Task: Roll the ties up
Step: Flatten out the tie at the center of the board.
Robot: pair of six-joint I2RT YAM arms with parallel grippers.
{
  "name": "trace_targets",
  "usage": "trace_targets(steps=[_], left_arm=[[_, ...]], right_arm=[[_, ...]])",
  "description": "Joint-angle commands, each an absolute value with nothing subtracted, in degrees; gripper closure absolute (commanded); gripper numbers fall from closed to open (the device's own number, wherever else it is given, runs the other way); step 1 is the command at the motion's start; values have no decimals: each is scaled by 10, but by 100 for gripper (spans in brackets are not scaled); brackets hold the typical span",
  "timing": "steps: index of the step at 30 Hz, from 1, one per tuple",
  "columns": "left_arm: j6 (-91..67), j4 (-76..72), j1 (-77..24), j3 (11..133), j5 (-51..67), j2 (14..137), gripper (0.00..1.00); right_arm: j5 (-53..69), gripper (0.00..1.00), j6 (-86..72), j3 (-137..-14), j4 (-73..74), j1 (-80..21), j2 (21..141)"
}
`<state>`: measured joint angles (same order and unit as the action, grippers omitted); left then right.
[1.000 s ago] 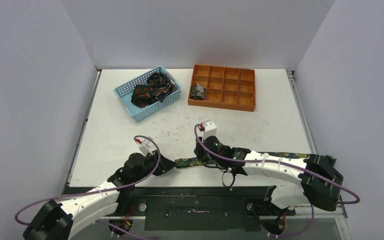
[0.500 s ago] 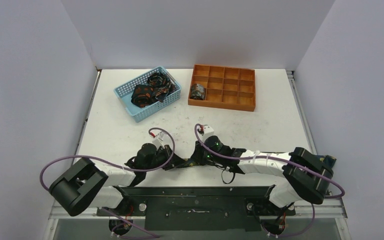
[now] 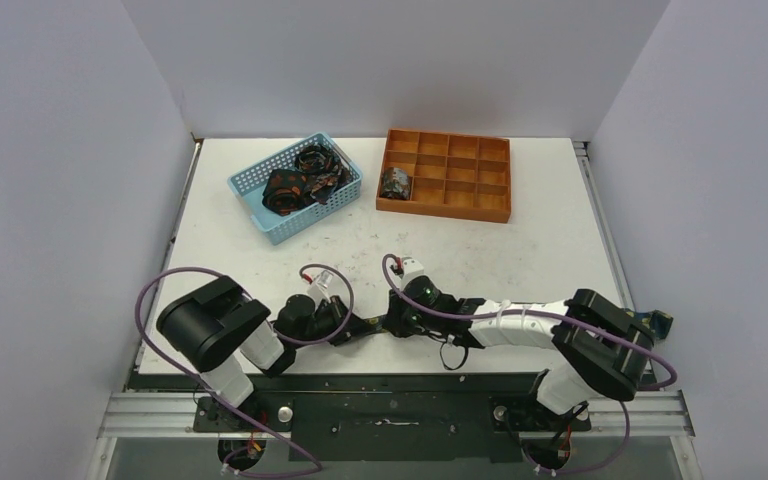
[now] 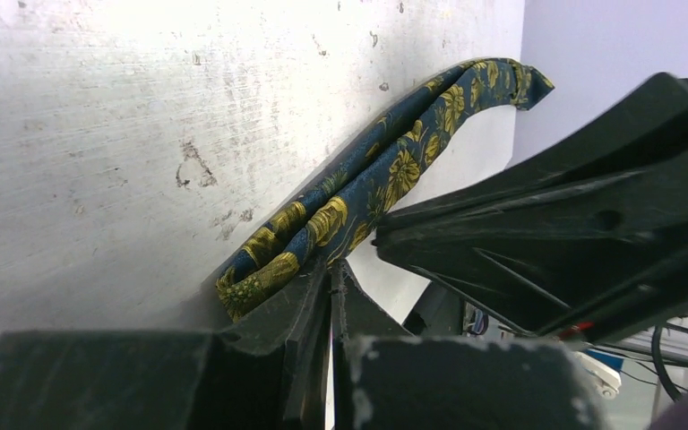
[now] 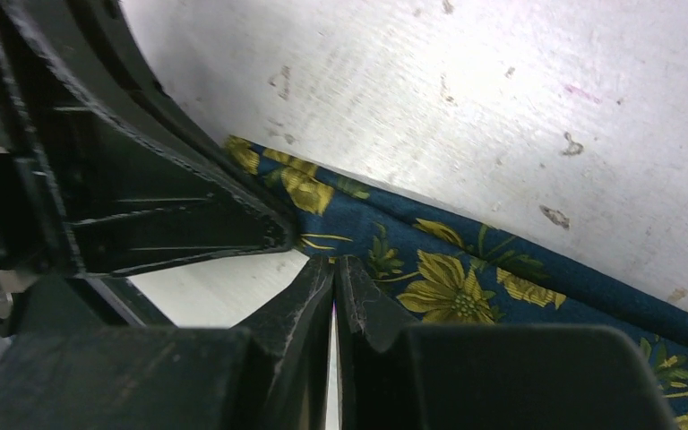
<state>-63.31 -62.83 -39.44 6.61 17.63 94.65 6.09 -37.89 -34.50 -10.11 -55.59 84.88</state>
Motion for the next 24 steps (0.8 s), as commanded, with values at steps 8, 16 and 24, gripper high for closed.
trace_targets(steps=[8, 16, 24], left_arm=[[-655, -738, -398, 35, 170, 1004, 96], [-639, -704, -405, 40, 159, 961, 74], [-616, -616, -421, 51, 131, 899, 56]], right_arm=[[-24, 94, -364, -349, -69, -569, 837], [-62, 92, -353, -367, -35, -578, 828], [-76, 91, -354, -377, -27, -574, 874]])
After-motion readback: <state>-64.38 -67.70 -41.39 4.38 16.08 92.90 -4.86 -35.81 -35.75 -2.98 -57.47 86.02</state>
